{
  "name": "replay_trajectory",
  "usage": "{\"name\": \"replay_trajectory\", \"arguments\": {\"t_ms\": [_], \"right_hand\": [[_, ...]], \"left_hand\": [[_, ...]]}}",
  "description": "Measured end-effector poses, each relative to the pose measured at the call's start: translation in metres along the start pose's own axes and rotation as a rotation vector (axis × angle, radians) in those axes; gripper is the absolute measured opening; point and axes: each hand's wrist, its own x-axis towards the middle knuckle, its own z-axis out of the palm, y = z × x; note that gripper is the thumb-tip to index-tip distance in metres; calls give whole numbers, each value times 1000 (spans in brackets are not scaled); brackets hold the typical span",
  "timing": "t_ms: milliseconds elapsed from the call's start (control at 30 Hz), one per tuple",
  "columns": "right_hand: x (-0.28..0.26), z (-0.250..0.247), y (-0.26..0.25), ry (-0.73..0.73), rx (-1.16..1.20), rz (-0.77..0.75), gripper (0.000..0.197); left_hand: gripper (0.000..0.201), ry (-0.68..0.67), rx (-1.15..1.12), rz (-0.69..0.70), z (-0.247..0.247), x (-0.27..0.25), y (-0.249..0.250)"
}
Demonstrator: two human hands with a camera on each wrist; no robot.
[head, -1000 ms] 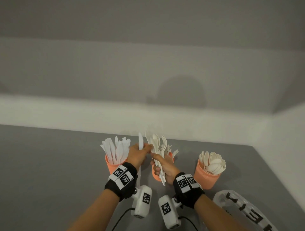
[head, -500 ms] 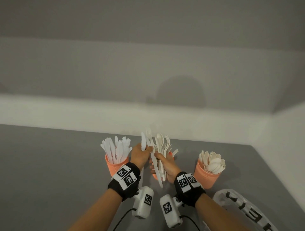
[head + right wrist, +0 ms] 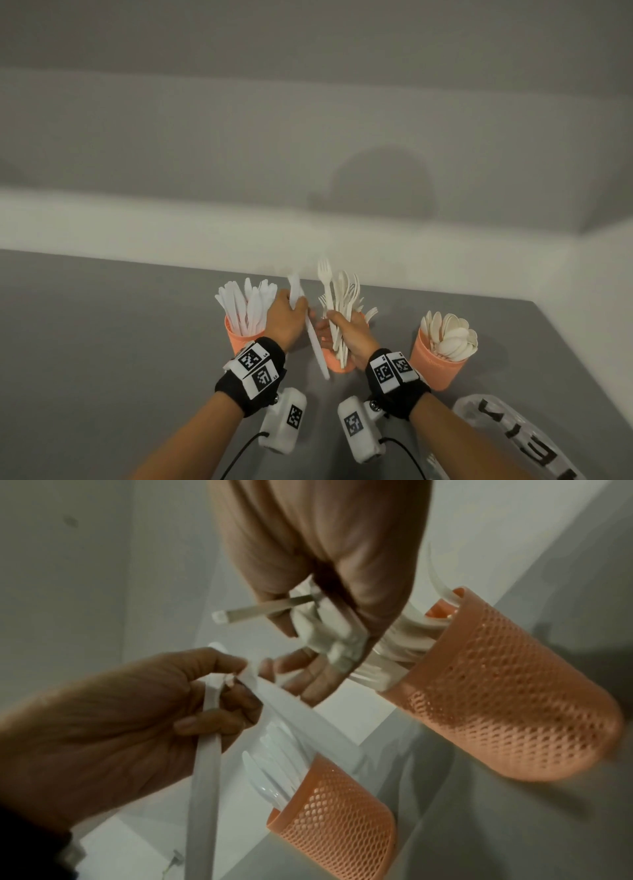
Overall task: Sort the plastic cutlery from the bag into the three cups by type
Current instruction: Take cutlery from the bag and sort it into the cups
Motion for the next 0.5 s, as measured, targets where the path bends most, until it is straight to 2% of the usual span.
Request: {"name": "replay_trajectory", "arguments": {"t_ms": [133,233,367,500], "right_hand": [[14,0,5,51,-106,-31,7],[20,2,6,-1,-193,-86,4],[17,7,5,-60,-167,-84,7],[17,13,8,-71,-100,-10,8]], "left_hand": [[17,82,-24,-25,-19,13,-6],[20,159,-134,-32,-43,26,-6],[10,314,-253,87,-76,45,0],[14,455,-242,203,-92,59,-3]]}}
